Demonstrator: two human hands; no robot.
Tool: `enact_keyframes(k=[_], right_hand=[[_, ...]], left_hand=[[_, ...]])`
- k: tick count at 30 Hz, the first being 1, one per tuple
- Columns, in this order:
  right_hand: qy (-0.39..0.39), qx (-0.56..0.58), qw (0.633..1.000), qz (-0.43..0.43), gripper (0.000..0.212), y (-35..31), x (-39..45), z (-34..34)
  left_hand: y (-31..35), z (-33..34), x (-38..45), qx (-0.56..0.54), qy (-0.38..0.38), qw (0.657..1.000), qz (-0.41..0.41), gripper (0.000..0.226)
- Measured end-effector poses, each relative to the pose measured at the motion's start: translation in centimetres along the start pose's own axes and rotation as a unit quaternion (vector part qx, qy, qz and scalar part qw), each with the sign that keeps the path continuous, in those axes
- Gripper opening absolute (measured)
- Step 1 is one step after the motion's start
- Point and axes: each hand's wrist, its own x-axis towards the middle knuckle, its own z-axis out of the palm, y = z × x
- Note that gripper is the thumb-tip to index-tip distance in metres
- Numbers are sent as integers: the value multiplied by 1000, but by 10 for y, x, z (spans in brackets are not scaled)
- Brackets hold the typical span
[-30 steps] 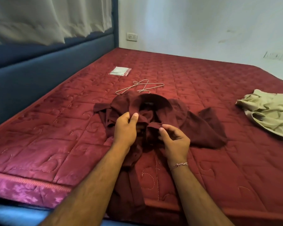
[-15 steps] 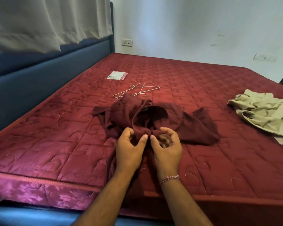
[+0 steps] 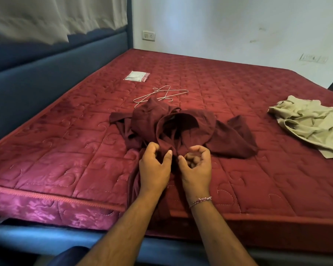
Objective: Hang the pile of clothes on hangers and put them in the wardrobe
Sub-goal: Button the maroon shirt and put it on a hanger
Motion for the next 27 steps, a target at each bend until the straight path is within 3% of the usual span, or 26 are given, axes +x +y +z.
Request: enact_keyframes(k=[4,8,12,14,17,20,24,27], right_hand=[[-35,-59,998,-3,47,3,-1,-1],[-4,-159,987,-33,36,2,-4,3],[11,-188,981,-50,33,0,-7,8],[8,-153,988,-29,31,2,-3,6],[-9,1,1000,23,32,4,4,0],[55,114,991,45,31,-5,8,-2],[118,209,969,58,20,-33,38,-12],[108,222,967,54,25,-69,88,-21]], left_hand=[[-9,0,5,-32,-16,998,-59,24],[-10,-1,6,-80,-41,990,-105,21],[-5,-5,8,-176,-60,971,-151,19],[1,-8,9,-217,-86,960,-155,13],[11,-12,8,-262,-108,947,-153,9],[17,-20,16,-309,-22,938,-158,20],[46,-44,62,-263,108,956,-74,31],[97,-69,112,-202,125,971,2,42]])
